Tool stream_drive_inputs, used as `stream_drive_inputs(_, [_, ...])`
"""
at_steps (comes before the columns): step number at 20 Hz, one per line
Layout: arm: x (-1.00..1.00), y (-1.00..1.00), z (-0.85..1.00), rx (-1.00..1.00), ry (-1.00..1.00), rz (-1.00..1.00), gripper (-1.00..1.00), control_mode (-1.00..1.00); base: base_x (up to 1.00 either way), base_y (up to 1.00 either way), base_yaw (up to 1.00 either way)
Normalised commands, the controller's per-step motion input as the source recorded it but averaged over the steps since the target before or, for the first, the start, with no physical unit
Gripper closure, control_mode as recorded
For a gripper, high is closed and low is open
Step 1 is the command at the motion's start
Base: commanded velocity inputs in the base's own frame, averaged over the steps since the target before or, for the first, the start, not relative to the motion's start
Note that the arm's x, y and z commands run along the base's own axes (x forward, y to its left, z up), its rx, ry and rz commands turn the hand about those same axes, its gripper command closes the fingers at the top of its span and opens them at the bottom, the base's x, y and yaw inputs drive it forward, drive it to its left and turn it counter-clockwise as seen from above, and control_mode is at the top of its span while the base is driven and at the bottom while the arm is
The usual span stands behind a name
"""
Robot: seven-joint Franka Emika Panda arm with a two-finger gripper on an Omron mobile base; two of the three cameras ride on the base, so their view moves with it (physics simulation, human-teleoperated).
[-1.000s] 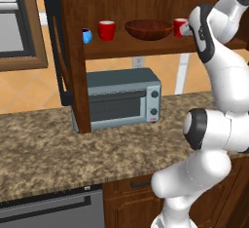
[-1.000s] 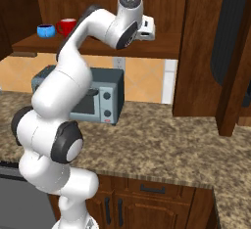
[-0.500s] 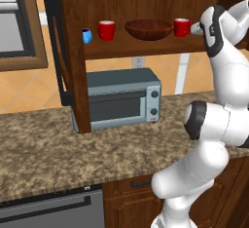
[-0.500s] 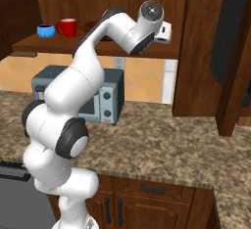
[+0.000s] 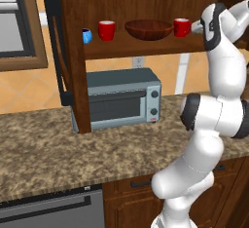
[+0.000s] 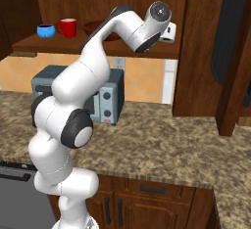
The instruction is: Gather all objects into one cabinet and sort the glasses and bowls to opposite sides.
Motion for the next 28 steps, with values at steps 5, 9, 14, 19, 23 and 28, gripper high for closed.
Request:
stream_drive_inputs(5, [0.35,0.01,0.0,0.0,0.0,0.0,-1.0,-1.0,0.0,0.0,0.0])
stream_drive_inputs(9, [0.37,0.0,0.0,0.01,0.0,0.0,-1.0,-1.0,0.0,0.0,0.0])
stream_drive_inputs(14, [0.04,0.03,0.0,0.02,0.0,0.05,-1.0,-1.0,0.0,0.0,0.0])
stream_drive_inputs(19, [0.29,0.02,0.0,0.01,0.0,0.09,-1.0,-1.0,0.0,0.0,0.0])
stream_drive_inputs(23, [0.26,0.0,-0.03,0.0,0.0,0.12,-1.0,-1.0,0.0,0.0,0.0])
stream_drive_inputs(28, [0.29,0.0,0.0,0.0,0.0,0.11,-1.0,-1.0,0.0,0.0,0.0])
